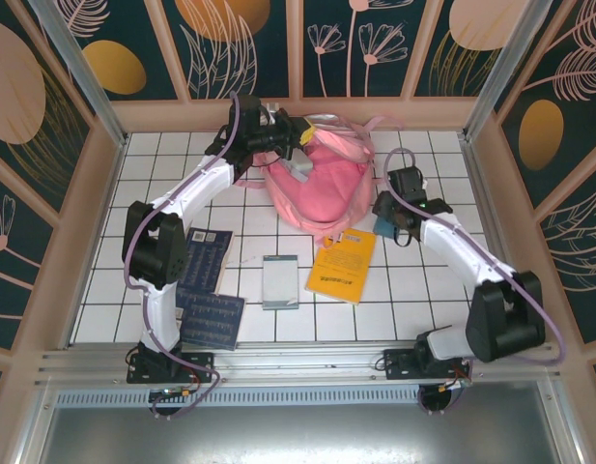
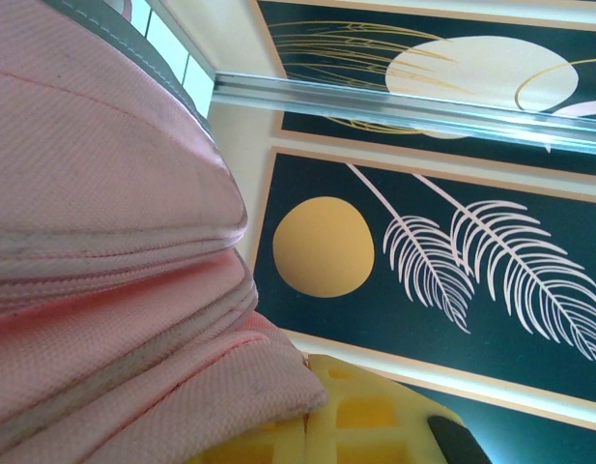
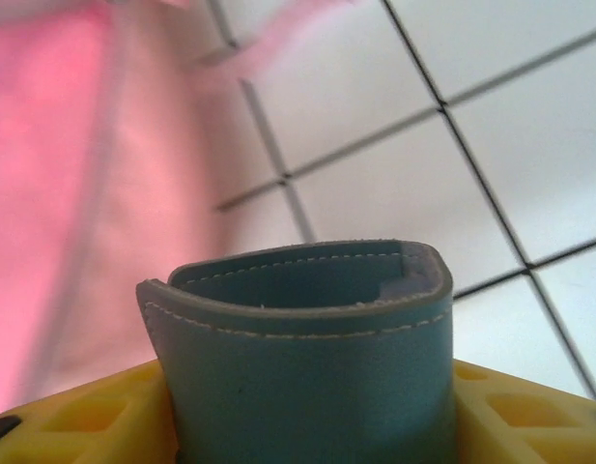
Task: Pack the student bag
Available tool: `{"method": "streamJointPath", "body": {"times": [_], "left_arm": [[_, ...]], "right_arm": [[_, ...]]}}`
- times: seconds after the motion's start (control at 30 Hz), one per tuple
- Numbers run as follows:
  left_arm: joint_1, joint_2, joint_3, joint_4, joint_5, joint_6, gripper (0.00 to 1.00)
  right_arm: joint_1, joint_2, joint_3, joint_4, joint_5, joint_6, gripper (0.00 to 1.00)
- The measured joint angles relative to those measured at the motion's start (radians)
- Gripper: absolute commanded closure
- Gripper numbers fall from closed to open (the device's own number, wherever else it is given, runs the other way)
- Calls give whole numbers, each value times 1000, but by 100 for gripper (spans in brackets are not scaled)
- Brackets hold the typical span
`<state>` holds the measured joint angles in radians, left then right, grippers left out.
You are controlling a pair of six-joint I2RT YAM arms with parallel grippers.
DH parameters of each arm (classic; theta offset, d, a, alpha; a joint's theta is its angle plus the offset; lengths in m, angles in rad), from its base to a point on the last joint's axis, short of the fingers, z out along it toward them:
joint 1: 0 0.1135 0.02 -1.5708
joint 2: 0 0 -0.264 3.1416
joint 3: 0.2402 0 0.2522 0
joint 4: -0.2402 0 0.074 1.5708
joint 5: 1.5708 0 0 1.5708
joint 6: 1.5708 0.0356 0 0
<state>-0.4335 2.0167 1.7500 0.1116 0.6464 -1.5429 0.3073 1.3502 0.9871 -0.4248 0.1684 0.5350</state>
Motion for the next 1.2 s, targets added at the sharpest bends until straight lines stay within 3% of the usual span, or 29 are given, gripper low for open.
{"method": "streamJointPath", "body": {"times": [0.13,0.3,0.53,0.7,0.93,1.07,1.2], "left_arm": [[0,0,10,-5,0,-11,100],[-8,15,114,-47,-26,-15,100],[-23,62,228,-89,-52,-15,100],[-30,66,228,-97,-51,-15,100],[-35,87,258,-98,-49,-19,100],[-38,96,266,-96,-49,-22,100],[-38,104,282,-88,-49,-26,100]], "right_arm": [[36,-29,43,64,-136,22,43],[85,99,127,157,-304,77,43],[89,312,214,279,-343,184,42],[79,454,312,385,-280,298,39],[65,716,565,421,18,463,3],[65,811,683,448,131,462,1],[65,825,700,494,146,412,2]]}}
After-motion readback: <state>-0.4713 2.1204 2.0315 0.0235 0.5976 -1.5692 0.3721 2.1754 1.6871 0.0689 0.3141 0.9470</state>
